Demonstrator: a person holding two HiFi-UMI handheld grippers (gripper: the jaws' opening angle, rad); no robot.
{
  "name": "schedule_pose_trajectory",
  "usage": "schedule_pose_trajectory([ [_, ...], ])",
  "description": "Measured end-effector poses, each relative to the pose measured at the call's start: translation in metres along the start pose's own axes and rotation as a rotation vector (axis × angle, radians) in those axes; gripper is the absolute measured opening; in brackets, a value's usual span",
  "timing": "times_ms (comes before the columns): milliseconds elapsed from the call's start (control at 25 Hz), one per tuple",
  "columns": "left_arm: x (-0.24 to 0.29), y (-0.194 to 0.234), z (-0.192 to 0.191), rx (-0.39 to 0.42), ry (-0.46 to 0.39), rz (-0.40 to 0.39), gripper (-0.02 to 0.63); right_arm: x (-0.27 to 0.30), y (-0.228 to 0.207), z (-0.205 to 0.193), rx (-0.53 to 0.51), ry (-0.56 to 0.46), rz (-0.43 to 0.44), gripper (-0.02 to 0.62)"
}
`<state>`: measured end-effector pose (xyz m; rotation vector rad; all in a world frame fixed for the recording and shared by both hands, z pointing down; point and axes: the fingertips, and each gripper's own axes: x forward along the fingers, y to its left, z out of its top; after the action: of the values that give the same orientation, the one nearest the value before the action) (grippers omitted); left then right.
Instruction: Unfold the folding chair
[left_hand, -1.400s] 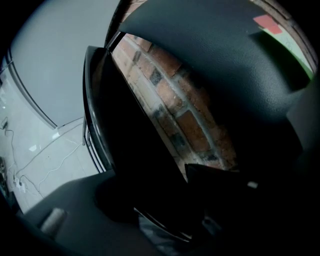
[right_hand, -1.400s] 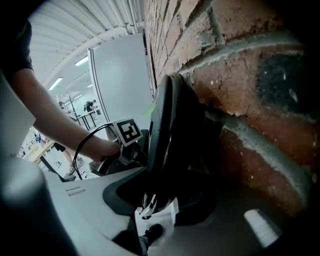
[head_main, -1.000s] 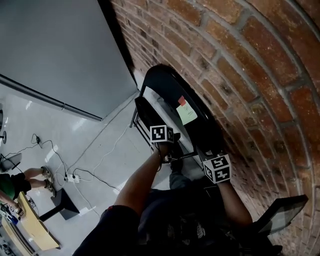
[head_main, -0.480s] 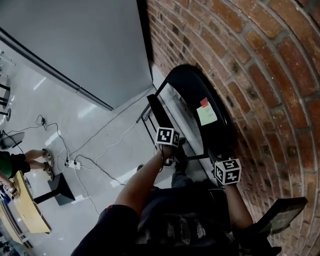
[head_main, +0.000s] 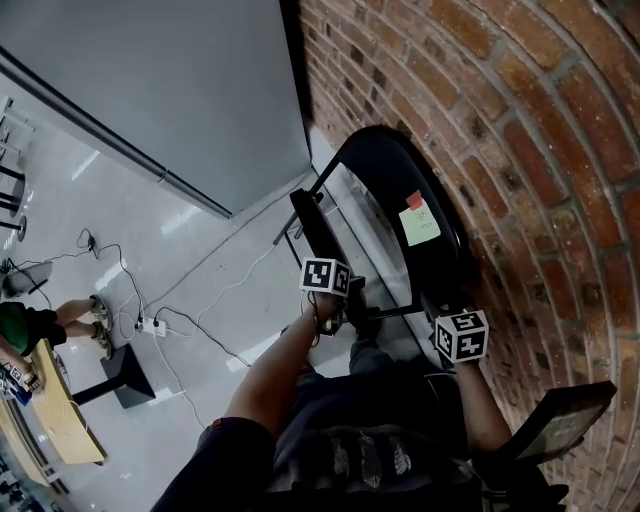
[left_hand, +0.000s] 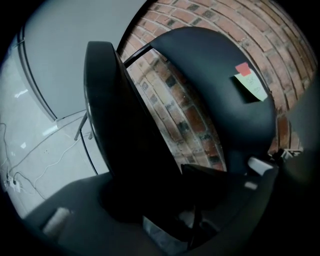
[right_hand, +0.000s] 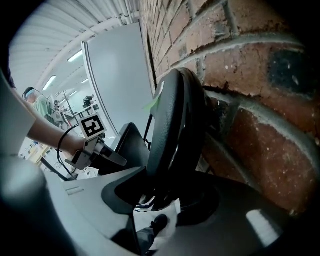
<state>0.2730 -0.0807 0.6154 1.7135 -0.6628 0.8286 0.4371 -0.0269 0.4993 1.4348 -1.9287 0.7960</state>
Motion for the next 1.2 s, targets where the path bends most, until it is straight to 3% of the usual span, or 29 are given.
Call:
schedule_pose_trajectory([
  [400,-0.024,0.022,-0.022,-0.065,0.003,-0.053,0.218,0.005,0.004,-0.005,0.036,0.042,-0.014,0.184],
  [760,-0.036,0.044,-0.036,-0.050,0.015,-0.071,0.227,0.011,0.007,-0.011,0.073,0.082,-0.029,0.189],
  [1200,-0.054,0.072,-0.052,-0.090,0.022,-0.073,0.230,0.019,0.012,-0.013,0.094,0.090,-0.014,0.190],
])
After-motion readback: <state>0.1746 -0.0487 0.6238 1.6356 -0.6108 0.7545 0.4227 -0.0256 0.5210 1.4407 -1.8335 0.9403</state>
